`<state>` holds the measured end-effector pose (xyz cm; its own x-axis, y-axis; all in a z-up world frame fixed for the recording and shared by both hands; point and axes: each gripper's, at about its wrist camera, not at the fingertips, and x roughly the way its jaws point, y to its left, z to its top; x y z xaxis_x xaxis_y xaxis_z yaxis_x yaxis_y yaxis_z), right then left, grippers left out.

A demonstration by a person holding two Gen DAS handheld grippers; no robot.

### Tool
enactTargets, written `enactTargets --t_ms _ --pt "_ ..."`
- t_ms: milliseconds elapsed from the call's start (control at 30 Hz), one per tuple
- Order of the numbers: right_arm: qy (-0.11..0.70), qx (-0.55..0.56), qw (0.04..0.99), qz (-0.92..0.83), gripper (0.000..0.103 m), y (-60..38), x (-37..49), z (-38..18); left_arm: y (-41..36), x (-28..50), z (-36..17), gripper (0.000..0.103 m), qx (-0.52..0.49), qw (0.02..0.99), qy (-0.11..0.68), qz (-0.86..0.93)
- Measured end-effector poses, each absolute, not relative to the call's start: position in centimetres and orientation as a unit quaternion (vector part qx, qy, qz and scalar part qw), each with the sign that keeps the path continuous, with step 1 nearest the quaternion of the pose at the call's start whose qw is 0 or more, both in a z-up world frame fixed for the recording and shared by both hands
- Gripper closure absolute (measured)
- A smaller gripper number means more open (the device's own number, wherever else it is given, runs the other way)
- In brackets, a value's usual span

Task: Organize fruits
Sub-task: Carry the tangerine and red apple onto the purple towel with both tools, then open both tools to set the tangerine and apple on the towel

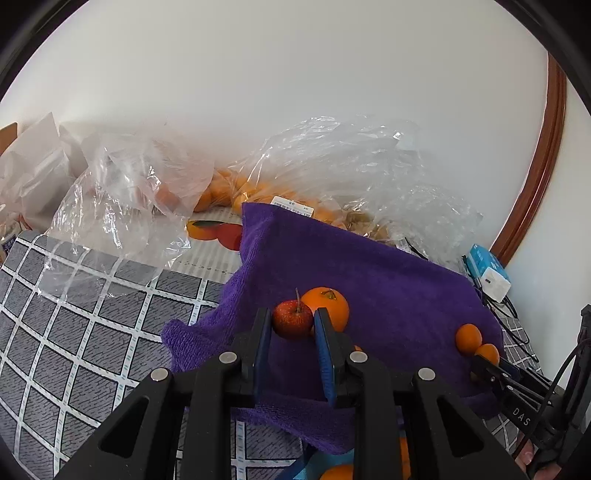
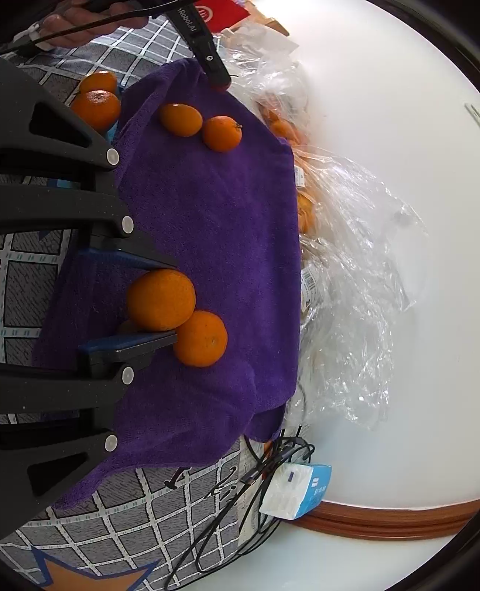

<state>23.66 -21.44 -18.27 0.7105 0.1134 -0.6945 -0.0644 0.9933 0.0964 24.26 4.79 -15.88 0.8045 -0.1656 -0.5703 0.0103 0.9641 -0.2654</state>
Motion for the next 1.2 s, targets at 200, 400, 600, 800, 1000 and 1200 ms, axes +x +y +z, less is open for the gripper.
enactTargets --t_ms 200,400,600,800,1000,1200 --pt "0.375 0.018 0.925 0.048 0.071 -21.0 23.6 -18.3 4.5 24.6 -16.2 0.08 -0.117 0.939 0.32 -0.048" --pt "0.383 0.022 0.922 0.051 0.07 -21.1 23.6 -18.5 4.5 24.9 -16.6 0.08 -0.117 0.935 0.331 -0.046" --pt "0.373 0.045 0.926 0.048 0.062 -21.8 23.2 -18.2 4.4 25.1 -16.9 0.08 -0.113 0.933 0.339 -0.042" --pt "0.369 0.041 0.927 0.053 0.058 -21.5 23.0 -18.1 4.0 25.2 -17.1 0.08 -0.101 0.933 0.344 -0.041" --pt "0.371 0.052 0.926 0.049 0.057 -21.7 23.0 -18.0 3.8 25.3 -17.2 0.08 -0.095 0.932 0.348 -0.039" --pt "0.369 0.051 0.927 0.049 0.056 -21.7 22.8 -17.9 3.6 25.1 -17.0 0.068 -0.091 0.933 0.346 -0.045"
